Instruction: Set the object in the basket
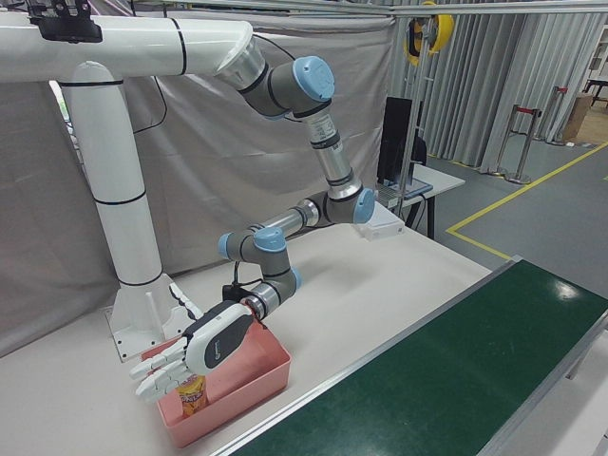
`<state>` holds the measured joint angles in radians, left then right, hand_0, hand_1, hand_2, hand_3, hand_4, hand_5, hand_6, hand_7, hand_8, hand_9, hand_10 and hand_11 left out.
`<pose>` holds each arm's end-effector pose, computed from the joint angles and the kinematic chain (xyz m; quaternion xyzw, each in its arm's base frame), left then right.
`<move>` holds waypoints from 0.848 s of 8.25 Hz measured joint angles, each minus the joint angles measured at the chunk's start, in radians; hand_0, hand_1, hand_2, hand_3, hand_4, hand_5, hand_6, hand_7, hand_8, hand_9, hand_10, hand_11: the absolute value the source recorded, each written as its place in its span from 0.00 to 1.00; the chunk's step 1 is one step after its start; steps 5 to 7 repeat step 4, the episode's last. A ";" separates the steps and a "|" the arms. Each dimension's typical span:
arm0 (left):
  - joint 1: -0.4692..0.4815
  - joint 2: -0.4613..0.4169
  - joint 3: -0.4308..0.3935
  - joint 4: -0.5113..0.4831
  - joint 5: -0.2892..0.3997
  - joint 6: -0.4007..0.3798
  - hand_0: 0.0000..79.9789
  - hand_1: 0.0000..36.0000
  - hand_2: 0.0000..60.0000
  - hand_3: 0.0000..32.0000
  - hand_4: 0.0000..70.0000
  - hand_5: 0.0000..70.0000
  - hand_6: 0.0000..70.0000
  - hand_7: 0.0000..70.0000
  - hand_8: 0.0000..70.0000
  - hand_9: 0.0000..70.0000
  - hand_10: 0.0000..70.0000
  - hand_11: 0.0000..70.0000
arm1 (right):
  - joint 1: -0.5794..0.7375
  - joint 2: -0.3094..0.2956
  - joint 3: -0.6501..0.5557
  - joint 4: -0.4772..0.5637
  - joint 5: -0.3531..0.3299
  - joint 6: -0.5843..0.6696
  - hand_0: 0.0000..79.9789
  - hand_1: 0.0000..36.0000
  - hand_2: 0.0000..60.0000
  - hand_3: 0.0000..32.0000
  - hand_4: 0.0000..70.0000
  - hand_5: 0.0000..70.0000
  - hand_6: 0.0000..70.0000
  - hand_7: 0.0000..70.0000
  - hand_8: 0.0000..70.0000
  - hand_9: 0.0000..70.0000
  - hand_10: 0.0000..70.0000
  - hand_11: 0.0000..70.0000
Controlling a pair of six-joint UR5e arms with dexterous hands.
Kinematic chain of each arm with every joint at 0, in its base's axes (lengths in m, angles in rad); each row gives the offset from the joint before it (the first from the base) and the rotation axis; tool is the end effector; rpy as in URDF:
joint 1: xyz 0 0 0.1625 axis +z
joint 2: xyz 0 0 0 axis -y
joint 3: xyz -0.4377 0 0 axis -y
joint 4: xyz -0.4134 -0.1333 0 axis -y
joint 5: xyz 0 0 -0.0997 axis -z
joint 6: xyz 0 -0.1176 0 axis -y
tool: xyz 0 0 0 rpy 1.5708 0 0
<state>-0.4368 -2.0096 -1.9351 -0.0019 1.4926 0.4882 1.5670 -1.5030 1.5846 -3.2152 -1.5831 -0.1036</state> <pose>0.5071 -0.3940 0.2459 -0.2803 0.8836 -0.2834 0.2457 0.1297 -0.5606 0.6643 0.0311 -0.7092 0.7030 0.0422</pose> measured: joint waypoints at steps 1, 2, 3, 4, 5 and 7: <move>-0.002 0.000 -0.001 0.000 0.000 -0.002 0.60 0.16 0.00 0.00 0.17 0.13 0.00 0.02 0.10 0.12 0.07 0.11 | 0.000 0.000 0.000 0.000 0.000 0.000 0.00 0.00 0.00 0.00 0.00 0.00 0.00 0.00 0.00 0.00 0.00 0.00; -0.004 0.000 -0.004 0.000 0.000 -0.006 0.60 0.17 0.00 0.00 0.18 0.14 0.00 0.02 0.10 0.13 0.07 0.12 | 0.000 0.000 0.000 0.000 0.000 0.000 0.00 0.00 0.00 0.00 0.00 0.00 0.00 0.00 0.00 0.00 0.00 0.00; -0.006 0.000 -0.010 0.001 0.000 -0.010 0.60 0.18 0.00 0.00 0.19 0.14 0.00 0.02 0.10 0.13 0.07 0.12 | 0.000 0.000 0.000 0.000 0.000 0.000 0.00 0.00 0.00 0.00 0.00 0.00 0.00 0.00 0.00 0.00 0.00 0.00; -0.009 0.000 -0.018 0.003 0.001 -0.019 0.60 0.19 0.00 0.00 0.20 0.15 0.00 0.02 0.10 0.13 0.07 0.12 | 0.000 0.000 0.000 0.000 0.000 0.001 0.00 0.00 0.00 0.00 0.00 0.00 0.00 0.00 0.00 0.00 0.00 0.00; -0.009 0.000 -0.018 0.003 0.001 -0.019 0.60 0.19 0.00 0.00 0.20 0.15 0.00 0.02 0.10 0.13 0.07 0.12 | 0.000 0.000 0.000 0.000 0.000 0.001 0.00 0.00 0.00 0.00 0.00 0.00 0.00 0.00 0.00 0.00 0.00 0.00; -0.009 0.000 -0.018 0.003 0.001 -0.019 0.60 0.19 0.00 0.00 0.20 0.15 0.00 0.02 0.10 0.13 0.07 0.12 | 0.000 0.000 0.000 0.000 0.000 0.001 0.00 0.00 0.00 0.00 0.00 0.00 0.00 0.00 0.00 0.00 0.00 0.00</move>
